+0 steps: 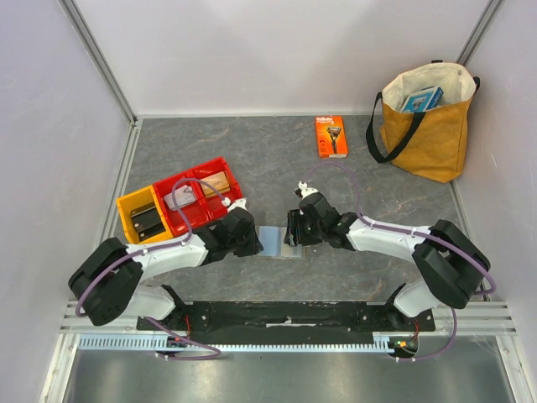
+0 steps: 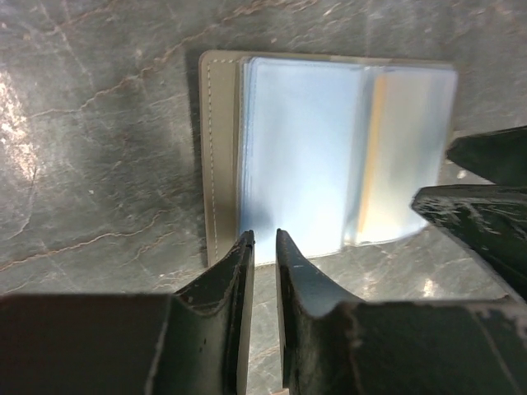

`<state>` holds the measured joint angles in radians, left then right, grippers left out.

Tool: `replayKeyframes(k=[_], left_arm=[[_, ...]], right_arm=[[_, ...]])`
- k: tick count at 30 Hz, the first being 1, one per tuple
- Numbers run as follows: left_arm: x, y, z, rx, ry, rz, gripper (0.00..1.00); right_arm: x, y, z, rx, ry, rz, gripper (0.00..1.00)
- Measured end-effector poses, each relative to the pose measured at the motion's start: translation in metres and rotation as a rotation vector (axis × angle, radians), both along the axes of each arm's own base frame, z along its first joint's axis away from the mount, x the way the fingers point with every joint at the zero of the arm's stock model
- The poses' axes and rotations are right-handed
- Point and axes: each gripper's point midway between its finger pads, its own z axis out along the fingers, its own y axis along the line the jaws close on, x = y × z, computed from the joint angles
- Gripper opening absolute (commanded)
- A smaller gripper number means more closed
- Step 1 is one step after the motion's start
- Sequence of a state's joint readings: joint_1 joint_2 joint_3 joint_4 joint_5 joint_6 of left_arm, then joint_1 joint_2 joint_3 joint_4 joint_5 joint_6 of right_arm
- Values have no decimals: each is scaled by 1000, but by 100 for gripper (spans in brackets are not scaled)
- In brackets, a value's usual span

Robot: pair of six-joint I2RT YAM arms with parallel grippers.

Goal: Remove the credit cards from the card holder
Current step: Remove the credit card from the card holder.

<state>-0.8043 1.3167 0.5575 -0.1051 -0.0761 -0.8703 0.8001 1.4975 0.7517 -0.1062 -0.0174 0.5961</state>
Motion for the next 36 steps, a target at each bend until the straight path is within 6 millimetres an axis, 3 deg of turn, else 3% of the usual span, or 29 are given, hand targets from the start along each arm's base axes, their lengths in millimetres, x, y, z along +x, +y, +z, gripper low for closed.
replayKeyframes(k=[3, 36], left_arm=[[-4, 4, -13, 37, 36, -1, 20], [-2, 1, -14, 31, 37, -4, 16]], right_arm=[[-1, -1, -4, -6, 11, -4, 60], [5, -1, -9, -7, 8, -45, 61]])
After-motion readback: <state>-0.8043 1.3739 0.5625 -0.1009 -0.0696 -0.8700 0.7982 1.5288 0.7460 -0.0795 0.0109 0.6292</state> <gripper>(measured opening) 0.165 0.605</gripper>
